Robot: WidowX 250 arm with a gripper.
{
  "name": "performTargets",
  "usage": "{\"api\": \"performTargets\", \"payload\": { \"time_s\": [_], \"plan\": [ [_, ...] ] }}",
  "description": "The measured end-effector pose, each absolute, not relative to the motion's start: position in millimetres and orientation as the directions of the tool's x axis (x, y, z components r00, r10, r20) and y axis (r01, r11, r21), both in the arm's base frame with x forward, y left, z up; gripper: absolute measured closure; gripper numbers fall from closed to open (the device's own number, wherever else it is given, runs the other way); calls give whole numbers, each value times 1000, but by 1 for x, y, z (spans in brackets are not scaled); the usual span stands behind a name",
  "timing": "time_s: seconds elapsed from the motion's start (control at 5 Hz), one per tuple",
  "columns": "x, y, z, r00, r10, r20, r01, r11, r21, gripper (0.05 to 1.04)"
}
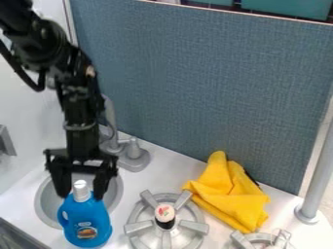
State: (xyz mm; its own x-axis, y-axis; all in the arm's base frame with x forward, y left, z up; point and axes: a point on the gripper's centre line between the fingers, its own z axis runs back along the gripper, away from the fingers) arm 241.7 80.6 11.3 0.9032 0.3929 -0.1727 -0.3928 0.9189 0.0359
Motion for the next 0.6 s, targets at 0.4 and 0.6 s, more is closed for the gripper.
{"api": "performTargets", "payload": {
  "time_s": [0.4, 0.6],
  "plan": [
    [257, 29, 55, 966, 253, -56, -247, 964, 98, 82],
    [267, -19, 62, 995, 103, -1, -102, 993, 61, 82]
  ]
}}
